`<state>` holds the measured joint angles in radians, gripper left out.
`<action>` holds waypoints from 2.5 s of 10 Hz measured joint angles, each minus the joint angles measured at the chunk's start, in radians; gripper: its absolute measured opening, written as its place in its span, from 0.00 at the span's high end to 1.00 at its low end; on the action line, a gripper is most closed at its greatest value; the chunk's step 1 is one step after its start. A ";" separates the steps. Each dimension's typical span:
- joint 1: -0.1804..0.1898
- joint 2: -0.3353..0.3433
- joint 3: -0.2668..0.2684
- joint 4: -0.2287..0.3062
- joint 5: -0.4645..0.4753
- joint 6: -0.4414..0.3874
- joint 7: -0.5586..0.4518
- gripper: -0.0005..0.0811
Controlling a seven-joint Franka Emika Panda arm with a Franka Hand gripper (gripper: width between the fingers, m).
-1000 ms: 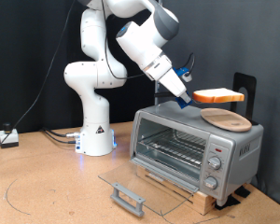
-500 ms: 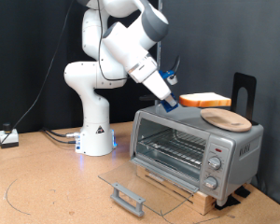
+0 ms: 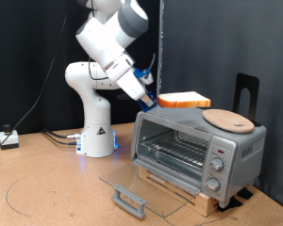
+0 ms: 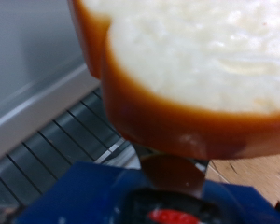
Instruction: Make a piece of toast with the oven
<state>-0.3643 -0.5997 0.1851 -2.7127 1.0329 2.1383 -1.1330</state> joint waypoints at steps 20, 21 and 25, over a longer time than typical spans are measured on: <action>-0.180 0.388 -0.158 0.223 -0.437 -0.127 -0.455 0.43; -0.177 0.388 -0.153 0.214 -0.440 -0.124 -0.495 0.43; -0.134 0.390 -0.067 0.128 -0.476 0.032 -0.614 0.43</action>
<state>-0.4985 -0.2099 0.1178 -2.5848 0.5567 2.1708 -1.7472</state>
